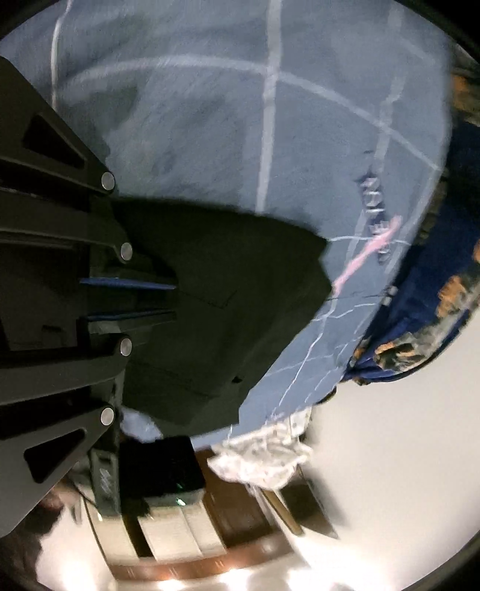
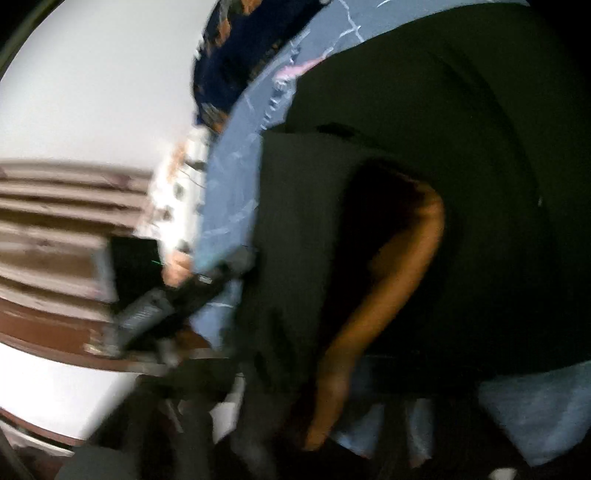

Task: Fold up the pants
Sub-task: 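Grasp the orange-lined waistband with the right gripper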

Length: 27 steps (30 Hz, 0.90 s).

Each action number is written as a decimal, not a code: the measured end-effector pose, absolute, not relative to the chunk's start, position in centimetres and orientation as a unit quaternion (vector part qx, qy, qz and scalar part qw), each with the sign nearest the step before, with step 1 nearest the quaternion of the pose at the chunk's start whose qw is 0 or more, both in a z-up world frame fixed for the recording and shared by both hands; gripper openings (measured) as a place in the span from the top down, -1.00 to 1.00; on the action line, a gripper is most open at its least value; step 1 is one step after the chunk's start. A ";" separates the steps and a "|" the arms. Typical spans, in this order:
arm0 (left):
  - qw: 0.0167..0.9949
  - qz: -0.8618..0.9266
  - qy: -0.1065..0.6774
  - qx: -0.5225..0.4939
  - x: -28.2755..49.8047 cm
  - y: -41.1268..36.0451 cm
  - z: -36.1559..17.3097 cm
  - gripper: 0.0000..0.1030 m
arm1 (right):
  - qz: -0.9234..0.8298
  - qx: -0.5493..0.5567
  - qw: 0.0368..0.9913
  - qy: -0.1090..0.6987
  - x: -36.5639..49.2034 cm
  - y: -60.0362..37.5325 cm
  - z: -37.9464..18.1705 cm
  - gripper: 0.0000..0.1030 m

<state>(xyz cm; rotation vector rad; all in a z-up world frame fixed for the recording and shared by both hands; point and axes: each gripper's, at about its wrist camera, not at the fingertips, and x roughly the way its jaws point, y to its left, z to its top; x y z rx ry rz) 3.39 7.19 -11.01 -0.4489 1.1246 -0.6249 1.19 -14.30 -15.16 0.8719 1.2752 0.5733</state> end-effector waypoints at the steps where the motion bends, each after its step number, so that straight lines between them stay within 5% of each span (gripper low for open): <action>1: 0.785 -0.286 0.513 -0.196 3.3 7.1 -10.2 0.74 | 0.260 0.389 0.683 0.560 1.4 -14.7 -14.4 0.72; 6: 0.796 -0.284 0.488 -0.219 3.3 7.0 -7.1 0.30 | 0.293 0.388 0.715 0.503 2.4 -18.2 -8.3 0.75; 11: 0.796 -0.304 0.485 -0.195 3.7 3.6 -5.8 0.10 | 0.253 0.369 0.759 0.473 2.1 -27.1 -4.7 0.75; 19: 0.769 -0.336 0.522 -0.152 5.7 -4.4 -7.9 0.07 | 0.145 0.406 0.764 0.479 0.1 -41.4 -8.8 0.75; 27: 0.760 -0.328 0.546 -0.131 6.6 -6.6 -9.7 0.07 | 0.150 0.417 0.763 0.471 0.3 -43.4 -11.1 0.75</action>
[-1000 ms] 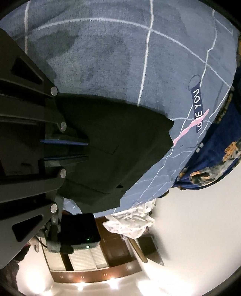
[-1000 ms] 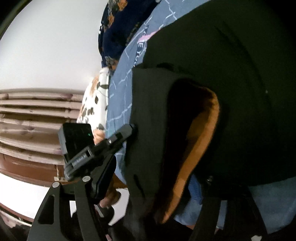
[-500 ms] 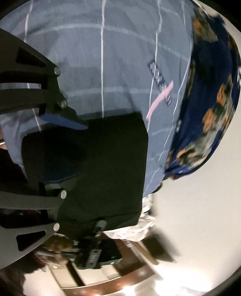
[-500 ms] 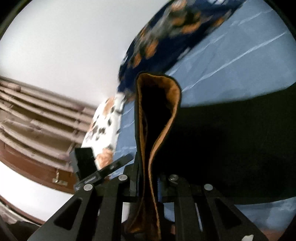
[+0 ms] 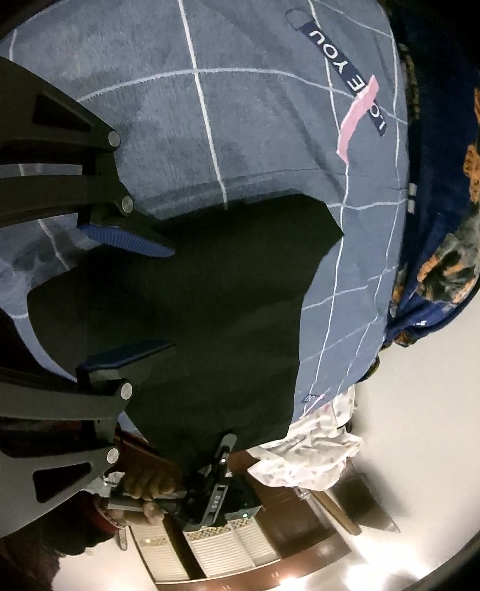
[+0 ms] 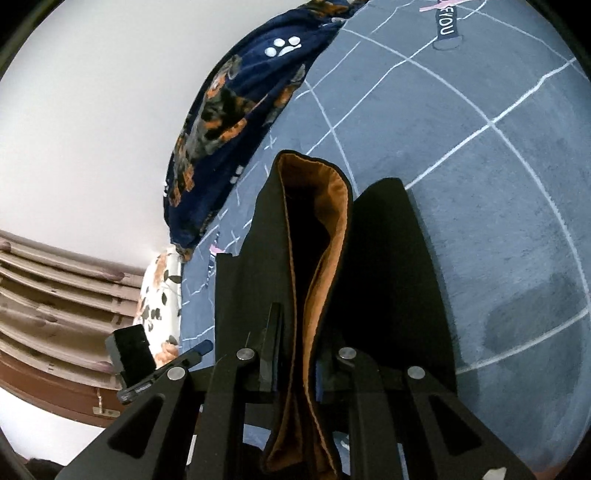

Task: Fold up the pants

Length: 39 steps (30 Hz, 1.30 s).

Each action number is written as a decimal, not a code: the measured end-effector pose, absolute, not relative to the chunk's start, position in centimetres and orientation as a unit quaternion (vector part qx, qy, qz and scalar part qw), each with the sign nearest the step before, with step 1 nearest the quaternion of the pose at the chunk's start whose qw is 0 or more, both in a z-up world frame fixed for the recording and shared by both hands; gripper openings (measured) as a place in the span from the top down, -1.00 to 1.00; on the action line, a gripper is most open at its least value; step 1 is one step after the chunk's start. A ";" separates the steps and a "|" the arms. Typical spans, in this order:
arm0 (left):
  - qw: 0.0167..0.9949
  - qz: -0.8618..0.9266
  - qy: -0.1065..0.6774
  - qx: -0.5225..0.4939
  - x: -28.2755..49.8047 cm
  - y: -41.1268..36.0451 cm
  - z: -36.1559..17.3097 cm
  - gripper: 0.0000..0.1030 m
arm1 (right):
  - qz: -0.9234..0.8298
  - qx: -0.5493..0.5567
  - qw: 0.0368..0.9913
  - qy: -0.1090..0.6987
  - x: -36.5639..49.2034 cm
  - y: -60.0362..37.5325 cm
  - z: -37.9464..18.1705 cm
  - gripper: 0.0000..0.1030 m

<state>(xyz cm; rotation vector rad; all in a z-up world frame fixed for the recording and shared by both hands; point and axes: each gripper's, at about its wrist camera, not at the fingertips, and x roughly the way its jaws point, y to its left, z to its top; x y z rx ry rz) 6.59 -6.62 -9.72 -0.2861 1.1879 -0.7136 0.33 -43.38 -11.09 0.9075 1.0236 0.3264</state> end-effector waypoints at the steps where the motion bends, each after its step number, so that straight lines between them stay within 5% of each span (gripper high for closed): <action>1: 0.759 -0.324 0.548 -0.133 6.6 -6.6 -10.0 0.07 | 0.149 0.419 0.763 0.469 0.2 -43.7 -11.3 0.75; 10: 0.746 -0.311 0.572 -0.138 6.5 -6.5 -12.0 0.07 | 0.142 0.426 0.770 0.453 0.1 -45.2 -12.7 0.71; 16: 0.733 -0.315 0.578 -0.169 6.9 -5.8 -12.3 -0.14 | 0.119 0.455 0.774 0.424 -0.9 -47.5 -12.8 0.38; 18: 0.712 -0.323 0.589 -0.204 7.4 -5.4 -13.1 -0.22 | 0.115 0.461 0.772 0.423 -1.1 -47.9 -12.9 0.05; 33: 0.621 -0.423 0.610 -0.252 10.1 -8.3 -15.2 -0.28 | 0.153 0.388 0.761 0.497 1.5 -44.6 -14.2 -0.06; 34: 0.628 -0.427 0.605 -0.240 10.0 -8.8 -15.0 -0.27 | 0.154 0.382 0.763 0.499 1.6 -44.3 -14.1 -0.06; 36: 0.648 -0.427 0.597 -0.202 9.6 -10.3 -14.7 0.15 | 0.152 0.376 0.763 0.503 1.7 -44.0 -14.3 0.20; 39: 0.664 -0.413 0.591 -0.198 9.4 -10.9 -14.6 0.50 | 0.155 0.383 0.762 0.499 1.4 -43.7 -14.3 0.44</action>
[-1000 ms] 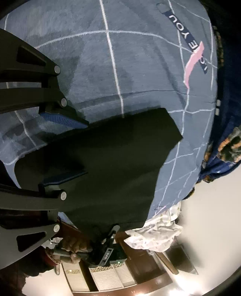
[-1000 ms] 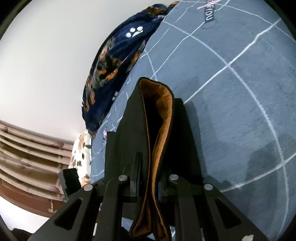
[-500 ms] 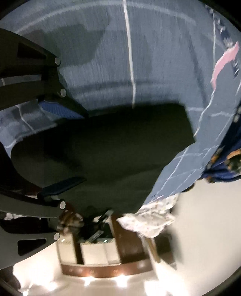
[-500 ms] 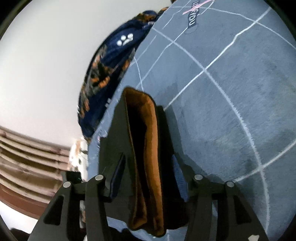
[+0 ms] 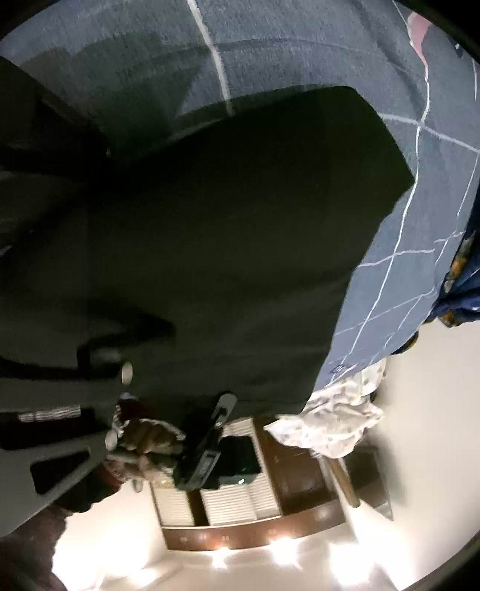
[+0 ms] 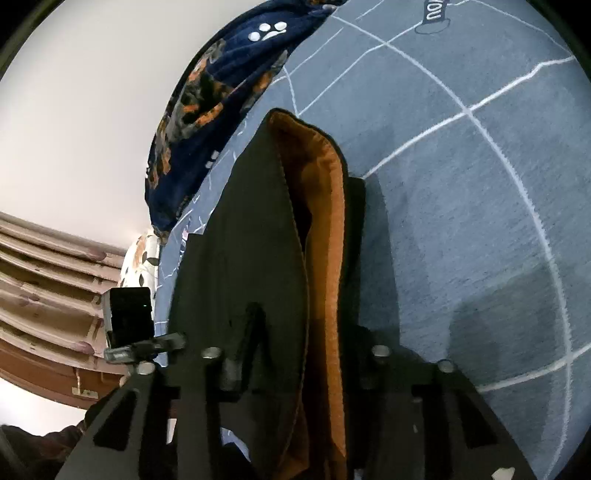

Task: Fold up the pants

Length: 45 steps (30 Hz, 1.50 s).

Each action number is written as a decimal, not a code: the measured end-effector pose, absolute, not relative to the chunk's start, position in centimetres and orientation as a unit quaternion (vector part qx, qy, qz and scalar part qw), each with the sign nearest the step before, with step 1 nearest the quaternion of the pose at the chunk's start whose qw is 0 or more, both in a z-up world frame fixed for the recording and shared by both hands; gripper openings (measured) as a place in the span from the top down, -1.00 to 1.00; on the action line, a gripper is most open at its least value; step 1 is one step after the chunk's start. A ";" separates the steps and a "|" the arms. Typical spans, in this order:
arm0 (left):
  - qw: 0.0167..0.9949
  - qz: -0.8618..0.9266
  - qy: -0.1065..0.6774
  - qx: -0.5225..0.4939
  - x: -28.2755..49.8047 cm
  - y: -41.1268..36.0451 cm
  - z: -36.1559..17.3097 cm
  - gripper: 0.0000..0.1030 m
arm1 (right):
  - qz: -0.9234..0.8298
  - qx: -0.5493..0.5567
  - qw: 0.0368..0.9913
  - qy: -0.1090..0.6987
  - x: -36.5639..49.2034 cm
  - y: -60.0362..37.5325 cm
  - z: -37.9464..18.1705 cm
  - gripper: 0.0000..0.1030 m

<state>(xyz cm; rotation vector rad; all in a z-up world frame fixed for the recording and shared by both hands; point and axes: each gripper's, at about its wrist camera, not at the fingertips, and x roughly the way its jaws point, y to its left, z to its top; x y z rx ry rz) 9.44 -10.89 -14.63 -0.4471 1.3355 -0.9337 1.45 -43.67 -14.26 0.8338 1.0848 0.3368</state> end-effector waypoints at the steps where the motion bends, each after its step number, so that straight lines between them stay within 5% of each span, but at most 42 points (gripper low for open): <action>1: 0.668 -0.413 0.586 -0.200 9.3 -10.7 -14.4 0.55 | 0.155 0.384 0.764 0.495 1.4 -43.5 -14.0 0.47; 3: 0.680 -0.417 0.571 -0.193 9.1 -10.3 -13.3 0.71 | 0.154 0.393 0.762 0.491 1.4 -43.3 -13.7 0.50; 15: 0.763 -0.340 0.511 -0.202 10.8 1.0 -7.8 0.74 | 0.249 0.451 0.724 0.459 5.7 -32.8 -13.6 0.53; 22: 0.787 -0.269 0.514 -0.212 10.5 7.3 -10.7 0.73 | 0.280 0.424 0.710 0.488 9.3 -25.5 -15.5 0.53; 29: 0.766 -0.248 0.518 -0.287 9.9 9.8 -15.2 0.27 | 0.255 0.443 0.701 0.498 9.4 -26.2 -16.8 0.35; 36: 0.782 -0.246 0.502 -0.275 9.7 10.8 -14.8 0.12 | 0.229 0.464 0.734 0.440 4.3 -31.1 -12.3 0.34; 45: 0.799 -0.233 0.488 -0.264 8.9 12.3 -14.9 0.12 | 0.224 0.446 0.728 0.470 2.5 -29.4 -12.3 0.35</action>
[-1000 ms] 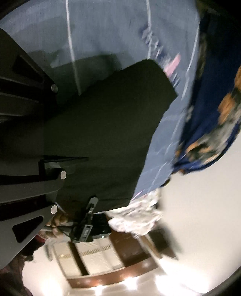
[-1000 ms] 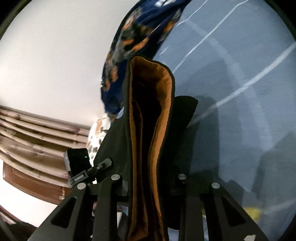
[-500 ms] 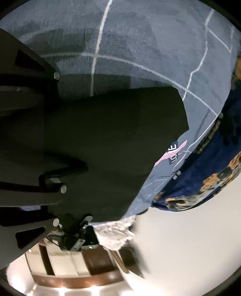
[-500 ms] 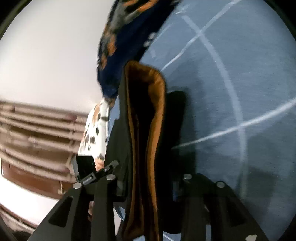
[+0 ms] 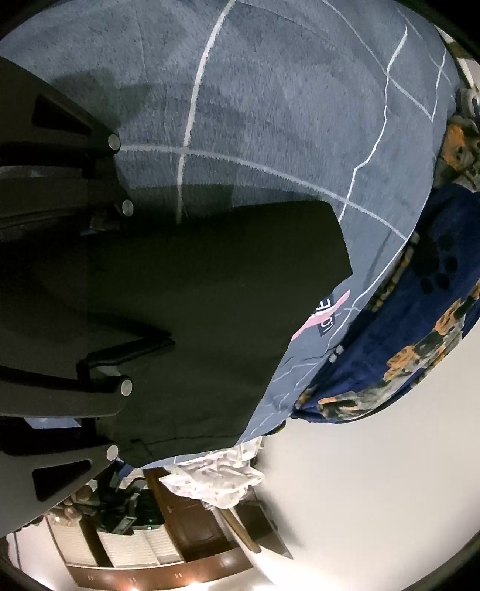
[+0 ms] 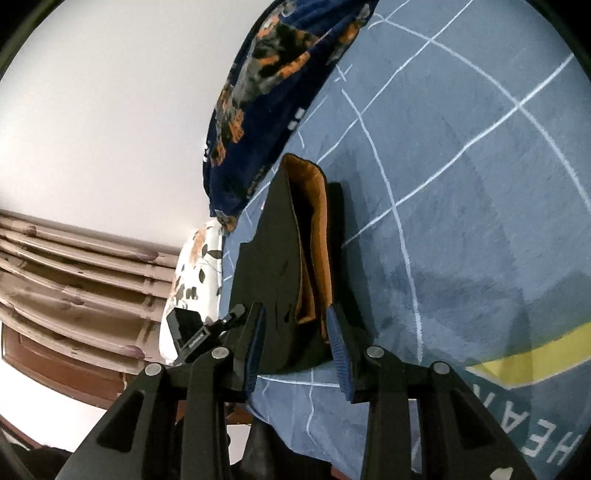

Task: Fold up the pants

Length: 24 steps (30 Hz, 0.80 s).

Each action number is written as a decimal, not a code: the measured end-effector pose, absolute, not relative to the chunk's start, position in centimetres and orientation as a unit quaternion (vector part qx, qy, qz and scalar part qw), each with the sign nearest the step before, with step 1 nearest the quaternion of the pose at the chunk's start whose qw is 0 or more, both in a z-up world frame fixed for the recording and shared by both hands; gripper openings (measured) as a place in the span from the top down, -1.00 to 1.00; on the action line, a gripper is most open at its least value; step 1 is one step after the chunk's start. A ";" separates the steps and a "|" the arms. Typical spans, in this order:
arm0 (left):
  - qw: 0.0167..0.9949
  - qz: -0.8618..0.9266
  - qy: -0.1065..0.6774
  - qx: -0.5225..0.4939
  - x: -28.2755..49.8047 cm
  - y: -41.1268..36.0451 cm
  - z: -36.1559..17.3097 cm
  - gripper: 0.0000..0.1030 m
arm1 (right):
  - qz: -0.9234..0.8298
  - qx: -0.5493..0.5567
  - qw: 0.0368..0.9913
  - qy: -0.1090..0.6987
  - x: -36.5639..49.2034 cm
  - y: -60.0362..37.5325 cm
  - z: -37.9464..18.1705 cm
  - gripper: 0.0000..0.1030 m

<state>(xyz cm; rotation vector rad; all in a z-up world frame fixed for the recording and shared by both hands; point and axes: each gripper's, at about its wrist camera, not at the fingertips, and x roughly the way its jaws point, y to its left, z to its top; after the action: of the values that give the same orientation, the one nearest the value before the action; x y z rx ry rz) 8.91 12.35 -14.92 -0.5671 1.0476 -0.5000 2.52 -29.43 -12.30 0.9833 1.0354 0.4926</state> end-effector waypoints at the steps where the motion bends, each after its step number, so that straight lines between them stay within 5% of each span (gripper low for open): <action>1: 0.800 -0.233 0.488 -0.261 8.9 12.3 -14.9 0.12 | 0.221 0.439 0.730 0.476 2.7 -29.0 -12.5 0.35; 5: 0.803 -0.230 0.489 -0.251 8.8 12.2 -14.7 0.12 | 0.213 0.422 0.738 0.482 3.0 -28.1 -12.4 0.66; 8: 0.802 -0.227 0.491 -0.253 8.9 12.5 -14.6 0.11 | 0.209 0.409 0.749 0.478 2.7 -27.5 -11.3 0.71; 19: 0.802 -0.228 0.488 -0.257 8.7 13.0 -14.9 0.03 | 0.188 0.467 0.704 0.501 1.1 -29.1 -15.5 0.73; 24: 0.803 -0.230 0.486 -0.257 8.8 12.8 -14.8 -0.06 | 0.181 0.430 0.733 0.496 1.7 -28.9 -13.4 0.52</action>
<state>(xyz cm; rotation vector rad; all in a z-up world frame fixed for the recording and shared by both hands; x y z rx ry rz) 8.80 12.82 -14.81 -0.5509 1.0407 -0.4935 1.67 -28.91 -13.40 0.9449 1.0904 0.3985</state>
